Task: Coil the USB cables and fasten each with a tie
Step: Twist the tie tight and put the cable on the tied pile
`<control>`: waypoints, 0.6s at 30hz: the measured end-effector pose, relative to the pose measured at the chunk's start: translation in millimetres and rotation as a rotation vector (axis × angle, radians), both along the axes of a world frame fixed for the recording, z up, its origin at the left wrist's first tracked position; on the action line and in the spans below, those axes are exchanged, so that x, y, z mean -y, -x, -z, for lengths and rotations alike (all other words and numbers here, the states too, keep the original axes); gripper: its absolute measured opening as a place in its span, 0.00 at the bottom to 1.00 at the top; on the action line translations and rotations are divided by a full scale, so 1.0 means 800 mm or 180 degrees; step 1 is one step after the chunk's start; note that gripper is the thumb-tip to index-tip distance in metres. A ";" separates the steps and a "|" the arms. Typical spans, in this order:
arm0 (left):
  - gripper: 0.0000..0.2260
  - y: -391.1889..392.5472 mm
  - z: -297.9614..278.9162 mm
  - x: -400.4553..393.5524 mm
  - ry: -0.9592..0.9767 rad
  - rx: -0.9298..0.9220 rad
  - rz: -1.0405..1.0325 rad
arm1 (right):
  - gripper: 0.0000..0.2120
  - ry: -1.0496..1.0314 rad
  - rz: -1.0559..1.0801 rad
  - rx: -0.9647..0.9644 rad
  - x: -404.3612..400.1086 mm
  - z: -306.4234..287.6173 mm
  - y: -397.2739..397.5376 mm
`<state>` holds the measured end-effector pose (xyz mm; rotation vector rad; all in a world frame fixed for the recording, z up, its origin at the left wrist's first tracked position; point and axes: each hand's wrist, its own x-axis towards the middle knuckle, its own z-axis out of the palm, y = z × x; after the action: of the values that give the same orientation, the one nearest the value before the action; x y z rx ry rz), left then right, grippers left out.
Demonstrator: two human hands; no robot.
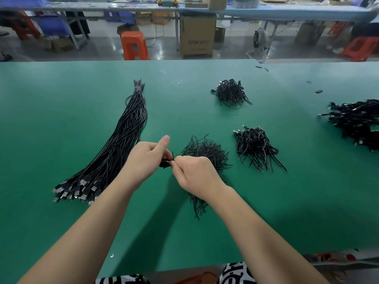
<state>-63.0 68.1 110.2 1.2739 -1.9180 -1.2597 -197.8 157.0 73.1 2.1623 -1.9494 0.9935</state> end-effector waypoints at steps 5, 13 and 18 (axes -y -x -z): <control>0.16 -0.004 -0.013 0.002 0.0693 0.0959 0.0458 | 0.13 0.0022 0.0026 -0.0494 0.006 0.004 0.004; 0.08 -0.005 -0.025 0.008 0.0842 0.1838 0.1040 | 0.15 -0.0122 0.0028 -0.1491 0.007 0.005 0.006; 0.07 0.000 -0.021 0.003 0.1560 0.2501 0.1187 | 0.16 -0.0251 0.0034 -0.1729 0.012 0.002 0.004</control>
<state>-63.4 65.8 126.7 1.2695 -2.8840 -0.3498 -201.1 147.4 71.6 2.1548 -1.7480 0.2761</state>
